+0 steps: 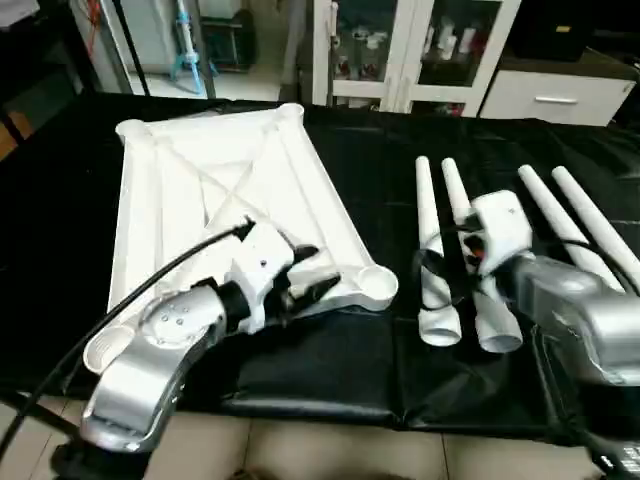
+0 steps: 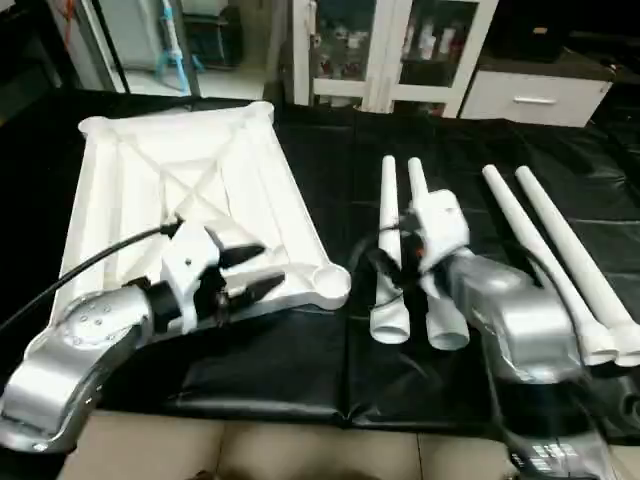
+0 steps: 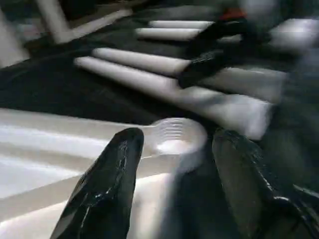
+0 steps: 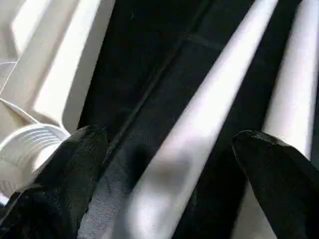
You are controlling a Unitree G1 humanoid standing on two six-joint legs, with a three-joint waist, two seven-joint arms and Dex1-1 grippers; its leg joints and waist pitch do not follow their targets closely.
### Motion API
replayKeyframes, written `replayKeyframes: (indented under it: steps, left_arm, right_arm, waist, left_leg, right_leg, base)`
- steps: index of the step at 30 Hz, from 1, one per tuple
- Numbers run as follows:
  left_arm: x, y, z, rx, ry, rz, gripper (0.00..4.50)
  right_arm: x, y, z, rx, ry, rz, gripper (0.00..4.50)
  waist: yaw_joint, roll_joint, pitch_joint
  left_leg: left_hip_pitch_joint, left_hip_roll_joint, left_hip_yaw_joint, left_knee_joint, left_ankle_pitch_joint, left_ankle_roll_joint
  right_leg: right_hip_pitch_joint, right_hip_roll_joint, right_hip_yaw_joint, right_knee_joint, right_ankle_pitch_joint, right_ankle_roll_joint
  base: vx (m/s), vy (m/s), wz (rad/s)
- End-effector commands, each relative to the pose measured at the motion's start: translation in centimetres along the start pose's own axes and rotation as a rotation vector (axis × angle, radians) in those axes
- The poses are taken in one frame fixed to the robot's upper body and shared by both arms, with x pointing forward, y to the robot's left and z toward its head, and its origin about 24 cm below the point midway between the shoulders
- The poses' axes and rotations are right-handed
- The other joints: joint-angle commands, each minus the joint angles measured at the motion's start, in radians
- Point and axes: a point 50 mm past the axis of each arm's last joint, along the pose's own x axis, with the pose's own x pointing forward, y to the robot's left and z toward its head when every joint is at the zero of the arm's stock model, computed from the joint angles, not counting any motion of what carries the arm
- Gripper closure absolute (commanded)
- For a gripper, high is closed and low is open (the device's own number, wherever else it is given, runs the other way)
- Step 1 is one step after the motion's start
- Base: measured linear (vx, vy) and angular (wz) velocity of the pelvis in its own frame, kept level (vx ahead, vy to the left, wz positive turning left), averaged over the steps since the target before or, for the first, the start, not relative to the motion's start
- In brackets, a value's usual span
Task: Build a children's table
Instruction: Pick table leg
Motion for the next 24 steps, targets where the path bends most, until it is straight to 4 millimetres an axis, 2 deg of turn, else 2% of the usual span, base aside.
replayKeyframes:
  steps: [1,3,7,8,11,13,14,16,17,19,24]
  left_arm:
    - [0.0,-0.6,0.3,0.001,-0.006,-0.042,1.85]
    - [-0.2,-1.1,0.3,0.003,0.004,-0.079,1.85]
    - [-0.4,-1.6,0.3,0.015,0.018,-0.116,1.85]
    - [-0.4,-1.7,0.3,0.018,0.019,-0.116,1.85]
    - [-0.4,-1.6,0.5,0.021,0.016,-0.101,1.85]
    - [-0.4,-1.5,0.6,0.023,0.015,-0.101,1.85]
    - [-0.5,-1.6,0.7,0.027,0.018,-0.105,1.78]
    - [-0.5,-1.6,0.7,0.028,0.020,-0.106,1.78]
    - [-0.6,-1.6,0.7,0.030,0.022,-0.107,1.78]
    - [-0.6,-1.6,0.6,0.030,0.024,-0.109,1.78]
    - [-0.7,-1.7,0.6,0.027,0.038,-0.133,1.78]
  right_arm:
    - [0.2,-0.2,-0.4,-0.002,0.040,-0.029,0.00]
    - [0.8,0.0,-0.5,0.016,0.076,-0.020,0.00]
    - [2.1,-0.1,-1.3,0.050,0.182,-0.053,0.00]
    - [2.2,-0.1,-1.4,0.064,0.198,-0.055,0.00]
    - [2.4,-0.3,-1.7,0.080,0.218,-0.074,0.00]
    - [2.4,-0.3,-1.9,0.118,0.227,-0.063,0.00]
    - [2.5,-0.3,-2.0,0.158,0.226,-0.046,0.29]
    - [2.5,-0.3,-2.0,0.181,0.226,-0.036,0.29]
    - [2.6,-0.4,-2.0,0.198,0.230,-0.031,0.42]
    - [2.7,-0.5,-2.1,0.214,0.237,-0.035,0.72]
    - [2.8,-0.8,-2.4,0.224,0.246,-0.057,1.03]
  waist:
    - [0.004,0.005,-0.052]
    - [0.007,0.004,-0.054]
    - [0.004,0.004,-0.054]
    - [0.003,-0.001,-0.053]
    - [0.006,0.001,-0.054]
    - [0.007,0.000,-0.056]
    - [0.007,0.000,-0.056]
    - [0.008,0.000,-0.056]
    - [0.008,0.004,-0.056]
    - [0.008,0.004,-0.056]
    - [0.010,0.005,-0.057]
  left_leg:
    - [0.017,0.065,-0.021,-0.085,-0.066,-0.023]
    - [0.017,0.062,-0.019,-0.084,-0.051,-0.029]
    - [0.014,0.061,-0.020,-0.085,-0.057,-0.040]
    - [0.013,0.060,-0.019,-0.085,-0.063,-0.043]
    - [0.014,0.061,-0.018,-0.085,-0.064,-0.045]
    - [0.013,0.060,-0.018,-0.084,-0.041,-0.042]
    - [0.013,0.060,-0.018,-0.083,-0.034,-0.039]
    - [0.013,0.060,-0.018,-0.083,-0.035,-0.036]
    - [0.014,0.059,-0.018,-0.083,-0.038,-0.037]
    - [0.014,0.059,-0.017,-0.083,-0.048,-0.041]
    - [0.015,0.058,-0.016,-0.082,-0.043,-0.046]
  right_leg:
    - [0.033,-0.048,0.043,-0.065,0.022,-0.259]
    - [0.035,-0.046,0.044,-0.061,0.048,-0.255]
    - [0.036,-0.046,0.043,-0.060,0.038,-0.258]
    - [0.037,-0.045,0.043,-0.062,0.032,-0.258]
    - [0.037,-0.047,0.044,-0.061,0.027,-0.253]
    - [0.039,-0.047,0.044,-0.058,0.058,-0.254]
    - [0.038,-0.045,0.043,-0.057,0.066,-0.253]
    - [0.039,-0.047,0.043,-0.057,0.067,-0.254]
    - [0.038,-0.046,0.043,-0.057,0.063,-0.255]
    - [0.038,-0.045,0.042,-0.058,0.051,-0.257]
    - [0.037,-0.044,0.041,-0.057,0.057,-0.255]
  base:
    - [0.000,0.000,0.00]
    - [0.000,0.000,0.00]
    - [0.000,0.000,0.00]
    - [0.000,0.000,0.00]
    - [0.000,0.000,0.00]
    - [0.000,0.000,0.00]
    - [0.000,0.000,0.00]
    - [0.000,0.000,0.00]
    - [0.000,0.000,0.00]
    - [0.000,0.000,0.00]
    - [0.000,0.000,0.00]
